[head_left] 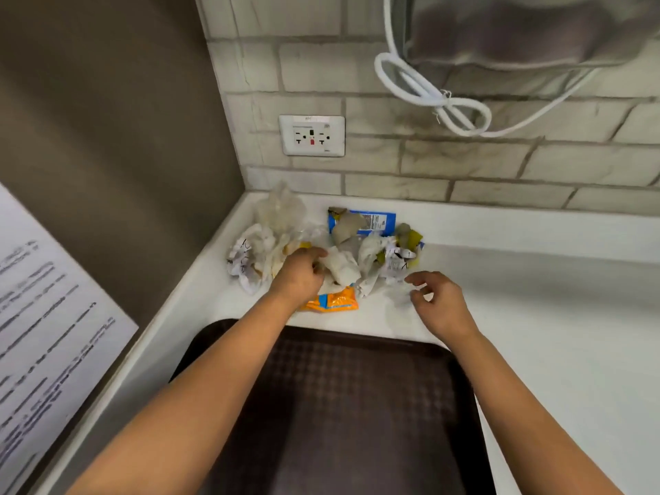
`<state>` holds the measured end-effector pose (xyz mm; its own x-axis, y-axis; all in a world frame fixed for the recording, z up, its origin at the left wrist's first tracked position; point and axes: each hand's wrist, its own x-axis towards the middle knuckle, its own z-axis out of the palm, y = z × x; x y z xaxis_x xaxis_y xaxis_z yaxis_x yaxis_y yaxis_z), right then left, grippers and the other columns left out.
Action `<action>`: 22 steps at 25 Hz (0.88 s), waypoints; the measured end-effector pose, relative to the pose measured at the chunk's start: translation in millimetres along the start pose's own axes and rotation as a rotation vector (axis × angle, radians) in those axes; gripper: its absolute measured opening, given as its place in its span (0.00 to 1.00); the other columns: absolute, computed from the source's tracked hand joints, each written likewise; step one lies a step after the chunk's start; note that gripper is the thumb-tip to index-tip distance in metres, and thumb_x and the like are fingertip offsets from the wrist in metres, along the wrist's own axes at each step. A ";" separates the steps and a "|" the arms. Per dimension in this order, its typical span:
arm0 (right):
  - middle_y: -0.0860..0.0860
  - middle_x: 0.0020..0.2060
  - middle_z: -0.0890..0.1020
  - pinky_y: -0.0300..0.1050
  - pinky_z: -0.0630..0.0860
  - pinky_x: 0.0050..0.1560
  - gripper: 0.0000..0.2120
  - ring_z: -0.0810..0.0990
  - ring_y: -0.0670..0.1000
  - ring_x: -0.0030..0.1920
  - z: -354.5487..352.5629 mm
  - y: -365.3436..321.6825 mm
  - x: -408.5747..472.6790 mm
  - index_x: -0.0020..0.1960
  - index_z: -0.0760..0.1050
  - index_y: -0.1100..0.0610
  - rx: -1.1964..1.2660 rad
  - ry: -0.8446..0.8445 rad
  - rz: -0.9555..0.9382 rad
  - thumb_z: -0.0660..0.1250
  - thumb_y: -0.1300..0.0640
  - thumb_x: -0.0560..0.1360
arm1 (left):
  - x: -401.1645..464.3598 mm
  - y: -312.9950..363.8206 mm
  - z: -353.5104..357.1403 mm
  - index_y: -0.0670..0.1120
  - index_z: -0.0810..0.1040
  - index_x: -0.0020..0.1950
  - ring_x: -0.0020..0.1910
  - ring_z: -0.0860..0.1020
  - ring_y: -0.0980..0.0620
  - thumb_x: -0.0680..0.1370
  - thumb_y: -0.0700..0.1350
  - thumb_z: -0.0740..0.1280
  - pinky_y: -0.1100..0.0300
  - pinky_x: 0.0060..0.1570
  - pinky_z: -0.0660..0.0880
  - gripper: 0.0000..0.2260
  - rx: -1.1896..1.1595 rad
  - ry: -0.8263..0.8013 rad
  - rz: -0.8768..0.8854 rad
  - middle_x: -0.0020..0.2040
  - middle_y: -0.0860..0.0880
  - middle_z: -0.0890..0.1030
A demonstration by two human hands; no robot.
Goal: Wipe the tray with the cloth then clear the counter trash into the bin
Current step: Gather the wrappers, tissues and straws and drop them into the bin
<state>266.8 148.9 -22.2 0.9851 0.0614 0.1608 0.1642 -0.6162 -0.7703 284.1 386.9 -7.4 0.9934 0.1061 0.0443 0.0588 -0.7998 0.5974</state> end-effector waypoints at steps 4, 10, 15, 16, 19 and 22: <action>0.57 0.60 0.75 0.38 0.68 0.52 0.14 0.74 0.57 0.58 15.6 -3.3 60.4 0.57 0.77 0.59 -0.283 -0.025 -0.110 0.59 0.66 0.74 | 40.2 -19.0 -0.9 0.53 0.62 0.73 0.67 0.65 0.43 0.76 0.43 0.62 0.52 0.62 0.66 0.25 0.335 -0.076 -0.104 0.71 0.46 0.64; 0.52 0.72 0.64 0.50 0.60 0.68 0.23 0.63 0.57 0.69 58.5 -13.1 124.3 0.72 0.62 0.49 -0.674 -0.265 -0.253 0.60 0.56 0.77 | 59.9 -43.8 0.0 0.57 0.54 0.74 0.62 0.71 0.40 0.76 0.47 0.63 0.51 0.54 0.72 0.29 0.429 -0.187 -0.168 0.69 0.43 0.63; 0.54 0.62 0.73 0.50 0.66 0.62 0.17 0.71 0.57 0.62 77.5 -4.3 137.3 0.64 0.71 0.51 -0.804 -0.292 -0.156 0.61 0.57 0.75 | 60.3 -48.6 -14.1 0.56 0.61 0.69 0.55 0.75 0.42 0.74 0.39 0.64 0.54 0.46 0.74 0.27 0.228 -0.052 -0.187 0.59 0.42 0.73; 0.54 0.59 0.76 0.49 0.68 0.60 0.14 0.73 0.57 0.59 77.3 -4.1 136.3 0.60 0.74 0.53 -0.719 -0.236 -0.164 0.61 0.59 0.75 | 58.3 -48.7 -18.0 0.55 0.62 0.69 0.55 0.75 0.42 0.73 0.37 0.63 0.55 0.45 0.73 0.28 0.199 0.006 -0.191 0.58 0.43 0.74; 0.57 0.52 0.79 0.46 0.72 0.52 0.11 0.76 0.58 0.53 69.1 -6.3 127.2 0.52 0.79 0.59 -0.365 -0.013 -0.191 0.62 0.65 0.73 | 48.9 -43.7 -31.2 0.55 0.65 0.65 0.52 0.76 0.45 0.72 0.38 0.65 0.58 0.42 0.70 0.25 0.018 0.241 -0.196 0.55 0.46 0.77; 0.58 0.51 0.77 0.34 0.67 0.47 0.11 0.75 0.54 0.50 55.3 -16.2 108.9 0.49 0.78 0.62 -0.033 0.157 -0.169 0.61 0.71 0.71 | 39.0 -30.5 -41.4 0.50 0.67 0.62 0.46 0.73 0.51 0.71 0.34 0.63 0.62 0.42 0.68 0.22 -0.224 0.479 -0.189 0.49 0.50 0.76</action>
<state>374.3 208.9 -26.4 0.9234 0.0446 0.3813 0.3214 -0.6330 -0.7043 316.9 439.9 9.3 0.8084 0.5342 0.2474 0.1575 -0.6011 0.7835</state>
